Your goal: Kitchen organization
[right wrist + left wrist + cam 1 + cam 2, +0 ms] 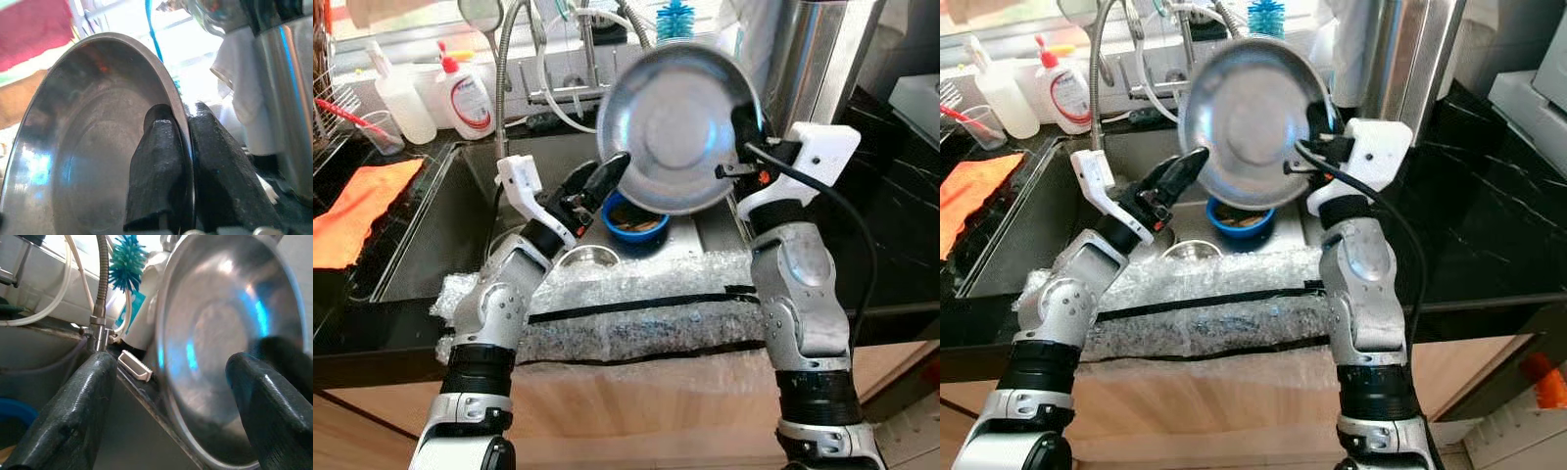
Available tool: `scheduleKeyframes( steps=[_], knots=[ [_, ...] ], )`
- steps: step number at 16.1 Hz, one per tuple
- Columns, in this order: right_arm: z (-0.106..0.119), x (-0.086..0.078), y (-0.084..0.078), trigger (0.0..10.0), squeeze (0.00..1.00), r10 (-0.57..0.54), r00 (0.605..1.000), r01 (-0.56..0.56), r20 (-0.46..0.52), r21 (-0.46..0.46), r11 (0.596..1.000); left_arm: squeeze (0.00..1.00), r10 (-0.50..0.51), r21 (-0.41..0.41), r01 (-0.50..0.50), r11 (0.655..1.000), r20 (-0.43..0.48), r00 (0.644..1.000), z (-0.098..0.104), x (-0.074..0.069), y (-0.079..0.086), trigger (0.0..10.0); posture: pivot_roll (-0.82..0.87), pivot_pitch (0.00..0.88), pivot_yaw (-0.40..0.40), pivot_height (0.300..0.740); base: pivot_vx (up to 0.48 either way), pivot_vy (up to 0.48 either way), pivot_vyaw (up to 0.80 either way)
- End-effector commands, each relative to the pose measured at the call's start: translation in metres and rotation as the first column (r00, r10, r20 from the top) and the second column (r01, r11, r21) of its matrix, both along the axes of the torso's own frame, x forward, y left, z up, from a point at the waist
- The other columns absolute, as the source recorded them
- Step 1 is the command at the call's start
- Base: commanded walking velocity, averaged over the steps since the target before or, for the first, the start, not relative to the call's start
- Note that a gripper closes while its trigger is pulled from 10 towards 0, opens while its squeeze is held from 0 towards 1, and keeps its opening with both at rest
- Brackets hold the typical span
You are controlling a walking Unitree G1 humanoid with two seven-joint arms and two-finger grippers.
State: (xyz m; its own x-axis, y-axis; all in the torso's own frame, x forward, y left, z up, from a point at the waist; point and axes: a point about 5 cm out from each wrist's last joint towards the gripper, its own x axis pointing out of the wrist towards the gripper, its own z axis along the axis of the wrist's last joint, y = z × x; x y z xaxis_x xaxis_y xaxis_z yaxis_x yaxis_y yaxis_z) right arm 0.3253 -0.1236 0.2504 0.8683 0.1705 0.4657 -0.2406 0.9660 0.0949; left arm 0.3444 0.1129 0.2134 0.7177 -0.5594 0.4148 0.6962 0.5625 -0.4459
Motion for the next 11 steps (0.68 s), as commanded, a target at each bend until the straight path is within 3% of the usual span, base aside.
scheduleKeyframes(
  steps=[1,6,7,8,11],
  knots=[
    [0.0048,-0.0042,0.0095,10.0,0.0,0.047,0.999,-0.048,0.018,0.003,0.999,0.0,0.001,0.035,-0.002,0.999,0.017,1.0,0.0039,0.0024,0.0015,10.0,-0.18,0.0,0.148,0.74,0.0,0.0,0.0],
    [0.005,-0.0057,0.0133,10.0,0.0,0.078,0.997,-0.078,0.01,0.013,0.997,0.0,0.028,0.042,-0.029,0.999,0.021,0.999,0.0056,0.0049,0.0022,10.0,-0.18,0.0,0.148,0.74,0.0,0.0,0.0],
    [0.0053,-0.0059,0.013,10.0,0.0,0.081,0.997,-0.081,0.009,0.012,0.997,0.0,0.043,0.03,-0.043,0.999,0.021,0.999,0.0071,0.0062,0.0037,1.5,-0.18,0.0,0.145,0.74,0.0,0.0,0.0],
    [0.0052,-0.0055,0.0126,10.0,0.0,0.081,0.997,-0.081,0.005,0.01,0.997,0.0,0.057,0.019,-0.057,0.998,0.023,0.998,0.0089,0.0079,0.0056,0.0,-0.18,0.0,0.143,0.74,0.0,0.0,0.0],
    [0.0051,-0.0067,0.0141,10.0,0.0,0.08,0.997,-0.08,0.001,0.004,0.997,0.0,0.065,0.014,-0.065,0.998,0.027,0.998,0.0101,0.008,0.007,0.0,-0.18,0.0,0.142,0.74,0.0,0.0,0.0]
  ],
)
